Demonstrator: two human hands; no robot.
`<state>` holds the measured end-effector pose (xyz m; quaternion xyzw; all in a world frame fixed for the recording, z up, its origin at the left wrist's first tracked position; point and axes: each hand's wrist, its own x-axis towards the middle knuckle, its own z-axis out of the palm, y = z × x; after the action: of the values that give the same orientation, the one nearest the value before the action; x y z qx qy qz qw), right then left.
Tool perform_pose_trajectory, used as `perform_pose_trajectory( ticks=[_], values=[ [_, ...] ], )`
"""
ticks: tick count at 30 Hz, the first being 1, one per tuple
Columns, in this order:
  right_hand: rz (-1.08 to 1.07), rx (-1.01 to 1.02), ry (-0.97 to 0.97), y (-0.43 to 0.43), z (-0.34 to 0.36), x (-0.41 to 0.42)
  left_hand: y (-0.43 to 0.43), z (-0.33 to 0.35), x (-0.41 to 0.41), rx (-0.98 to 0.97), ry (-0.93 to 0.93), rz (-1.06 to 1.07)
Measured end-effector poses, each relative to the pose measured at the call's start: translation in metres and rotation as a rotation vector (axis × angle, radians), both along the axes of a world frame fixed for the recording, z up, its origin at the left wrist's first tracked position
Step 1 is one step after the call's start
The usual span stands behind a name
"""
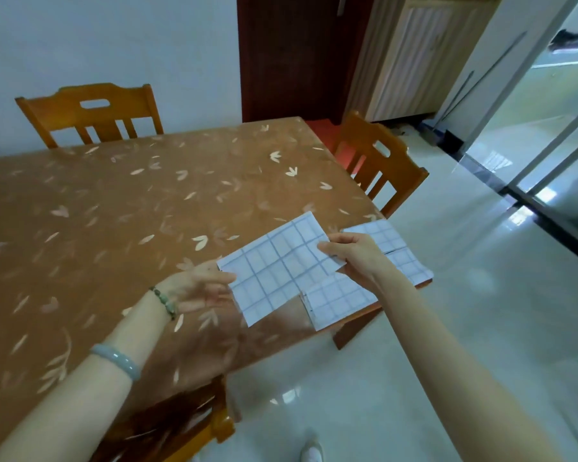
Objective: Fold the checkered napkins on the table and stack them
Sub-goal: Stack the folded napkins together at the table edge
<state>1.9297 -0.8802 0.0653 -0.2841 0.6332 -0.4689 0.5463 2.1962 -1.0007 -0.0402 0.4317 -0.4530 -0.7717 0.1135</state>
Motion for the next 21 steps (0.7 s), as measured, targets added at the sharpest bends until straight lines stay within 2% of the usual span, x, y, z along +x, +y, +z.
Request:
perform_pose_trajectory(
  ticks=[5, 10, 17, 21],
  values=[
    [-0.065, 0.014, -0.006, 0.020, 0.004, -0.072, 0.050, 0.039, -0.073, 0.049, 0.084, 0.022],
    [-0.088, 0.051, 0.025, 0.021, -0.003, -0.117, 0.054, 0.050, -0.121, 0.023, 0.085, 0.244],
    [-0.074, 0.125, 0.020, -0.018, -0.049, -0.152, 0.024, 0.024, -0.157, -0.079, -0.061, 0.407],
    [-0.032, 0.183, 0.145, -0.051, -0.077, -0.163, 0.003, -0.005, -0.168, -0.064, -0.084, 0.462]
  ],
)
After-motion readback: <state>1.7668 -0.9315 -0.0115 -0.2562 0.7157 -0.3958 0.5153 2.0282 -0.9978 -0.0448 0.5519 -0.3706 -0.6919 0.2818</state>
